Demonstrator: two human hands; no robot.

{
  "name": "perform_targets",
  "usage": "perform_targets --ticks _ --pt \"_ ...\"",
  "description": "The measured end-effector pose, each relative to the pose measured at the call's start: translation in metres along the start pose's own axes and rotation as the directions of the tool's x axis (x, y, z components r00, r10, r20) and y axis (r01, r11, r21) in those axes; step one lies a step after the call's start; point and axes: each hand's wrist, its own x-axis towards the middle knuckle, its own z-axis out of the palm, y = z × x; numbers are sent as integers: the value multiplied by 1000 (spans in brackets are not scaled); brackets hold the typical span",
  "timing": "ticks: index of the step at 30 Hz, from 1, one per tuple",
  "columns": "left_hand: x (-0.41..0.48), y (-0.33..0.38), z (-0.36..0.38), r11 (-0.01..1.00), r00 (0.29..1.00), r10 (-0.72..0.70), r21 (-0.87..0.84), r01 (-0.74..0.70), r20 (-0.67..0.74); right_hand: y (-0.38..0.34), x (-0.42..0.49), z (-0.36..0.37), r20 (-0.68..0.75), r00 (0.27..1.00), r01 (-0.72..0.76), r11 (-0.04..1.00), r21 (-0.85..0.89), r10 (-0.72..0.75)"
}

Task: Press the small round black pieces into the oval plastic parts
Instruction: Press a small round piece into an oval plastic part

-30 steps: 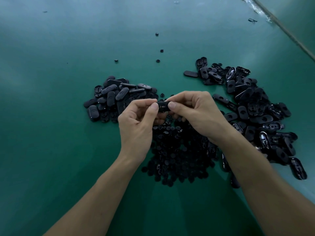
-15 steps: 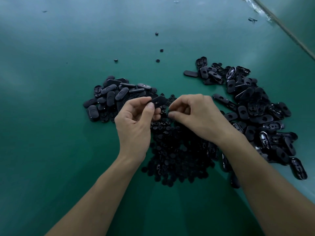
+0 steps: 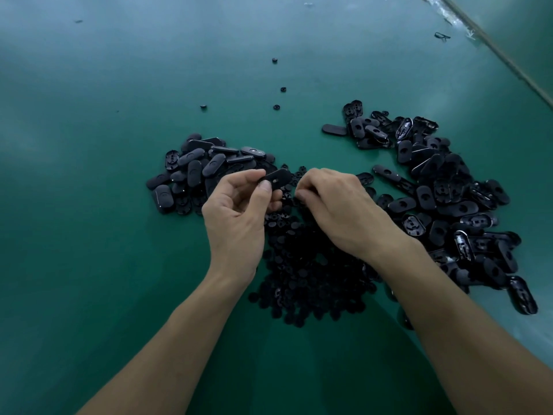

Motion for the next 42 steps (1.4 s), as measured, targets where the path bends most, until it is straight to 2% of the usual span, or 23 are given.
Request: perform_targets --ticks 4,6,11,17,31,34,39,42 --pt "0 0 0 1000 1000 -1 14 1 -1 1 0 -5 -137 989 -26 974 224 58" --pt "0 0 0 1000 1000 -1 21 0 5 1 1 -7 -160 983 -33 952 304 86" --pt "0 1 0 1000 1000 1 30 -1 9 1 1 -13 -141 987 -9 911 412 74" --pt "-2 1 0 998 1000 8 60 -9 24 -4 -1 -18 -70 994 -13 731 682 83" --pt "-2 2 0 997 999 18 81 -22 46 -2 -3 -13 31 992 -95 556 826 123" --pt "-2 2 0 997 999 15 77 -19 45 -3 -3 -13 15 988 -102 582 807 152" --pt "-2 2 1 996 999 22 83 -26 50 -6 -2 -13 -63 987 -78 776 627 150" --pt "-3 2 0 996 998 29 86 -34 59 -10 -2 -13 -120 984 -49 858 511 128"
